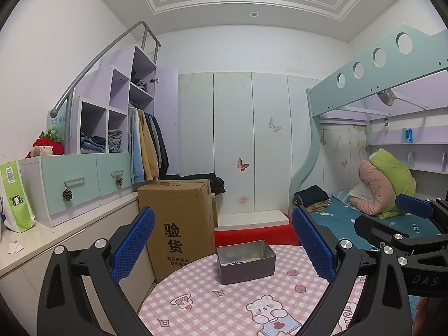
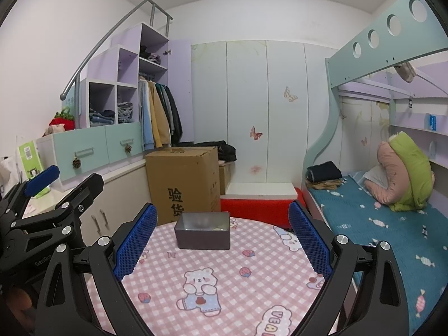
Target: Organize jewelry
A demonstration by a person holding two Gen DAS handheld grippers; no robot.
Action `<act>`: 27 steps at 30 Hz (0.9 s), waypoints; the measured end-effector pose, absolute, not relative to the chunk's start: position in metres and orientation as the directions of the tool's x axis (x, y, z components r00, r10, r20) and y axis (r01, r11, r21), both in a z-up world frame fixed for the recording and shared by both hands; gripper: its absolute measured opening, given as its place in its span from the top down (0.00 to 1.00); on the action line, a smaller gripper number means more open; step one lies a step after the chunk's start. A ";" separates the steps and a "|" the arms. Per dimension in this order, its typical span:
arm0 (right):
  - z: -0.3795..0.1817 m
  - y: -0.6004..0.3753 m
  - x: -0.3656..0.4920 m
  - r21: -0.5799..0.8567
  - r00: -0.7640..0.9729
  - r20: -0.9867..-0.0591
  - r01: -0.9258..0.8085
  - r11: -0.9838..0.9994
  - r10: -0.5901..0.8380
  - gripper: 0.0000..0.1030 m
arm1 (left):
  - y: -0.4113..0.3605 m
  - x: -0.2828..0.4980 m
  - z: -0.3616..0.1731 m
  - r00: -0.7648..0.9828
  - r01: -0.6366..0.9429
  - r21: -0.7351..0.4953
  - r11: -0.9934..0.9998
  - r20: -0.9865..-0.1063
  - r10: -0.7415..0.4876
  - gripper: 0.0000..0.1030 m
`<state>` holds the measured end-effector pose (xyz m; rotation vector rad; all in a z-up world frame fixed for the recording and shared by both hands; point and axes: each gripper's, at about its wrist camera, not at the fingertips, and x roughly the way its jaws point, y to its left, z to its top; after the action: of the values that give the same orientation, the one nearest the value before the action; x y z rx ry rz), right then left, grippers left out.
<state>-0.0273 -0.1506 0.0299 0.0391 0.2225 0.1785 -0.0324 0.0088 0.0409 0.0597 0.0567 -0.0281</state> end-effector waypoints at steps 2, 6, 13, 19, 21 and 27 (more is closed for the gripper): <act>0.031 -0.150 -0.027 0.058 0.960 -0.216 -0.172 0.983 0.180 0.11 | 0.009 -0.032 0.041 0.998 0.030 0.059 0.998 -0.057 -0.027 0.08; 0.030 -0.151 -0.027 0.058 0.960 -0.216 -0.171 0.984 0.180 0.11 | 0.009 -0.032 0.041 0.998 0.030 0.060 0.998 -0.058 -0.026 0.08; 0.031 -0.150 -0.027 0.058 0.960 -0.216 -0.172 0.983 0.180 0.11 | 0.009 -0.032 0.041 0.998 0.030 0.060 0.998 -0.058 -0.026 0.08; 0.031 -0.150 -0.027 0.057 0.960 -0.216 -0.171 0.984 0.180 0.11 | 0.009 -0.032 0.040 0.998 0.031 0.060 0.998 -0.058 -0.028 0.08; 0.031 -0.150 -0.027 0.058 0.960 -0.217 -0.171 0.984 0.180 0.11 | 0.009 -0.032 0.041 0.998 0.031 0.060 0.998 -0.058 -0.027 0.08; 0.031 -0.150 -0.027 0.058 0.960 -0.217 -0.170 0.984 0.179 0.11 | 0.008 -0.032 0.041 0.998 0.029 0.061 0.998 -0.057 -0.025 0.08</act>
<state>-0.0269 -0.1503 0.0306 0.0387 0.2237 0.1772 -0.0321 0.0083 0.0414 0.0617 0.0561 -0.0272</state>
